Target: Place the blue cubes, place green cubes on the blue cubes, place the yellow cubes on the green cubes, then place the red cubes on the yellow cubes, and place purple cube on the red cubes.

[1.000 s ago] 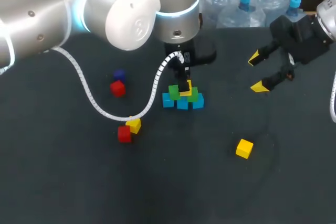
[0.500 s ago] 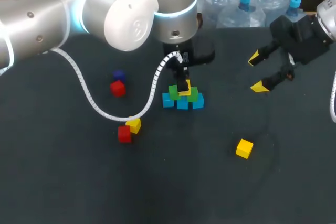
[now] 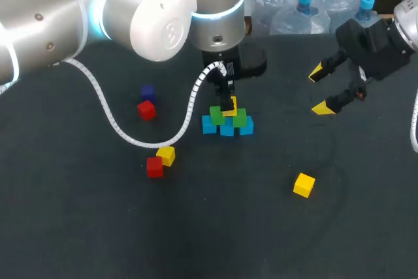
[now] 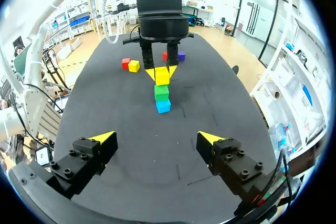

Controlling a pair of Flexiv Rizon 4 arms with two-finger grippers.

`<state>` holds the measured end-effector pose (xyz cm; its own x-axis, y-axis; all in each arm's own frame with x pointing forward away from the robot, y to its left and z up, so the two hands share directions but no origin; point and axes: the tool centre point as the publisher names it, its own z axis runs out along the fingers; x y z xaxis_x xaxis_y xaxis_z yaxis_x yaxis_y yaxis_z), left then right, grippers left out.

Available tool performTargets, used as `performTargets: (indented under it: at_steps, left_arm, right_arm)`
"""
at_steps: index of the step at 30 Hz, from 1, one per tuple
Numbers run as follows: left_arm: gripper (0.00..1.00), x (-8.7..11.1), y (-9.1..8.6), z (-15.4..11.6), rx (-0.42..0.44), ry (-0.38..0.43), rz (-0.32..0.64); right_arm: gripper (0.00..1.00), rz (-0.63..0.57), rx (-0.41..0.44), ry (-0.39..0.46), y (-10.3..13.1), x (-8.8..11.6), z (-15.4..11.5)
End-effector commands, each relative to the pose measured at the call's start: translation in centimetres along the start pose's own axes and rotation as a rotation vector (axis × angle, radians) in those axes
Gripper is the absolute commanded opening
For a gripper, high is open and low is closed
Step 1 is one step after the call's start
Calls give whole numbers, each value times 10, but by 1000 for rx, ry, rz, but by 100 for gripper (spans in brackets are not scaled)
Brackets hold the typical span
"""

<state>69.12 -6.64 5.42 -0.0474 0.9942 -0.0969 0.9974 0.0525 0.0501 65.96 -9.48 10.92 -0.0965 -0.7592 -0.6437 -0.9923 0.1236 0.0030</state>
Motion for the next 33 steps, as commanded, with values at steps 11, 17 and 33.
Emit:
performTargets:
  at_steps: [11, 17, 33]
  left_arm:
    - [2, 1, 10, 3, 10, 7, -1]
    - [2, 0, 11, 5, 17, 7, 3]
    - [8, 0, 12, 4, 21, 12, 8]
  right_arm:
    - [100, -1, 0, -2, 0, 0, 0]
    - [100, -1, 0, -2, 0, 0, 0]
    - [100, -1, 0, -2, 0, 0, 0]
